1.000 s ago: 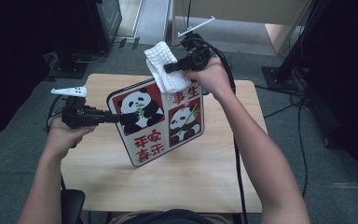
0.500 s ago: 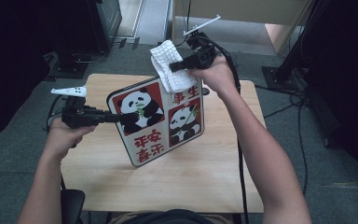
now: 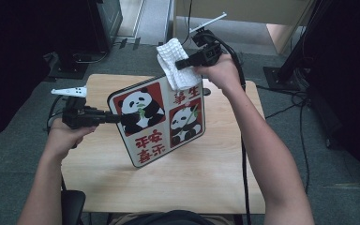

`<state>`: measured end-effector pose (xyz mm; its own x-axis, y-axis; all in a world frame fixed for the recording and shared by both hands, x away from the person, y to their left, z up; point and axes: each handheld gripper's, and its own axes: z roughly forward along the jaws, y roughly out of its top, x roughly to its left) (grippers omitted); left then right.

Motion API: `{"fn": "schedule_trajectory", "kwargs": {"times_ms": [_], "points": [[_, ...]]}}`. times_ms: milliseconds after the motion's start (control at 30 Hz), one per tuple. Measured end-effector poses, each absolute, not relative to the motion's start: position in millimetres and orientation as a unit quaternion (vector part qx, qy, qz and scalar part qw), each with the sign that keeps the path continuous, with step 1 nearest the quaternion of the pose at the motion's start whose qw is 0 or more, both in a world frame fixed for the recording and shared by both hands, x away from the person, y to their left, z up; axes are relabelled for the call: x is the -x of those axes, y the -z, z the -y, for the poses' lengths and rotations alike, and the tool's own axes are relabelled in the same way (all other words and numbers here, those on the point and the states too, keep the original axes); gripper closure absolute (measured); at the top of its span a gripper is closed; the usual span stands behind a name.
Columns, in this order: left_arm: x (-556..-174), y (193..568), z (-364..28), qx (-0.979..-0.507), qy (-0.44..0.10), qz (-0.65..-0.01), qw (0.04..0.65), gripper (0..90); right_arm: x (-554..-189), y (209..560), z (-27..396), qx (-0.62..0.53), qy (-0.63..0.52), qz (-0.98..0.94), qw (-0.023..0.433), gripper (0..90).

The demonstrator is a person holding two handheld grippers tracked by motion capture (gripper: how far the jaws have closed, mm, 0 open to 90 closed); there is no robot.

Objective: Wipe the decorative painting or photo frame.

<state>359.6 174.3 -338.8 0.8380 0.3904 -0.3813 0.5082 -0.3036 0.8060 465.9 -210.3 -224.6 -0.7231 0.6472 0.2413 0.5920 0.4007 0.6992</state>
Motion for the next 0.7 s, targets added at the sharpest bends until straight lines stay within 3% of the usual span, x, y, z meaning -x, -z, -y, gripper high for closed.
{"fn": "schedule_trajectory", "kwargs": {"times_ms": [700], "points": [[-360, 339, -174, -0.806, 0.062, -0.275, 0.521, 78.2, -477, 221, 236, -0.406, -0.393, -0.824, 0.039, 77.1]]}}
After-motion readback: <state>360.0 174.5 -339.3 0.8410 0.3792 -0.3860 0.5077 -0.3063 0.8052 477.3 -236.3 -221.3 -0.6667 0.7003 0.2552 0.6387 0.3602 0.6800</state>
